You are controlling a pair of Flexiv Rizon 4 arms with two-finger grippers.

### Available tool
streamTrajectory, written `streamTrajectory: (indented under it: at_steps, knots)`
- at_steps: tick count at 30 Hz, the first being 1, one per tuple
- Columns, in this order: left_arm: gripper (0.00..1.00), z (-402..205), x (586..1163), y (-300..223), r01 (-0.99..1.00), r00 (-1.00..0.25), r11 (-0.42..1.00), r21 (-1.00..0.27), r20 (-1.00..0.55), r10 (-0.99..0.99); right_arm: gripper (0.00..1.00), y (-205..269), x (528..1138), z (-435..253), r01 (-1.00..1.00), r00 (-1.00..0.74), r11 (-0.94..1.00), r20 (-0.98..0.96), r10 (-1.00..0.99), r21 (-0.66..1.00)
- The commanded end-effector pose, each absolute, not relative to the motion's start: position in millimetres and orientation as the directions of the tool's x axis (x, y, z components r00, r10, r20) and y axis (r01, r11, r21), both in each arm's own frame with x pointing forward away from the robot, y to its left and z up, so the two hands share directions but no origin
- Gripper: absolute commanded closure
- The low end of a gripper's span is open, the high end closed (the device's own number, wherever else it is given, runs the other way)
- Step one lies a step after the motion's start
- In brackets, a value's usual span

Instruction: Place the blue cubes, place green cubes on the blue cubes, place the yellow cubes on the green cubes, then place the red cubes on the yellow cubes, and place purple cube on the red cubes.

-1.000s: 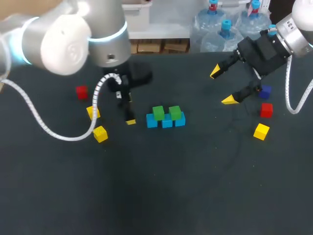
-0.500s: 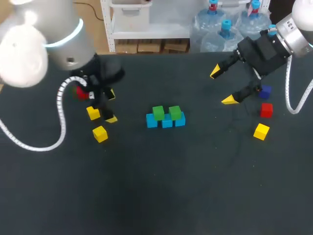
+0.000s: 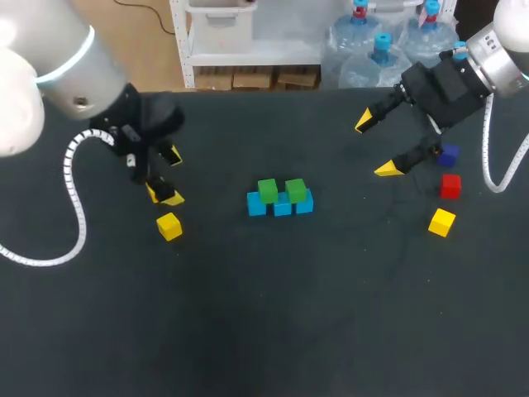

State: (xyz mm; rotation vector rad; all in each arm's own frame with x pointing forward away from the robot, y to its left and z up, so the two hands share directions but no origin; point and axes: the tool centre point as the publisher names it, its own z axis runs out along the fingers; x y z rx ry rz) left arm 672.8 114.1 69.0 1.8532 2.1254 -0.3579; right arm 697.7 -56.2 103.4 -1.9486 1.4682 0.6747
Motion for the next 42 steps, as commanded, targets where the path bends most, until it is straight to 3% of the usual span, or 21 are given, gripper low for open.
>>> streamTrajectory:
  at_steps: [1,4,6,8,14,19,30,42]
  knots:
    - [0.00,68,672,116,0.991,-0.121,0.135,0.009,-0.390,0.913,0.00,-56,698,103,-0.965,0.259,-0.207,-0.706,-0.659,-0.161]
    - [0.00,66,667,114,0.992,-0.127,0.129,-0.019,-0.342,0.931,0.00,-56,698,103,-0.965,0.259,-0.207,-0.706,-0.659,-0.161]
    - [0.00,66,654,111,0.972,-0.221,0.200,-0.124,-0.179,0.959,0.00,-56,698,103,-0.965,0.259,-0.207,-0.706,-0.659,-0.161]
    - [0.00,73,636,107,0.943,-0.307,0.304,-0.134,-0.005,0.952,0.00,-56,698,103,-0.965,0.259,-0.207,-0.706,-0.659,-0.161]
    - [0.00,82,602,105,0.860,-0.496,0.504,-0.078,0.102,0.862,0.00,-56,698,103,-0.965,0.259,-0.207,-0.706,-0.659,-0.161]
    - [0.00,79,586,91,0.816,-0.570,0.578,0.024,0.199,0.797,0.00,-56,698,103,-0.965,0.259,-0.207,-0.706,-0.659,-0.161]
    - [0.00,60,576,95,0.777,-0.625,0.629,0.020,0.141,0.768,0.00,-56,698,103,-0.965,0.259,-0.207,-0.706,-0.659,-0.161]
    - [0.00,44,586,116,0.796,-0.605,0.606,-0.001,0.039,0.795,0.00,-56,698,103,-0.965,0.259,-0.207,-0.706,-0.659,-0.161]
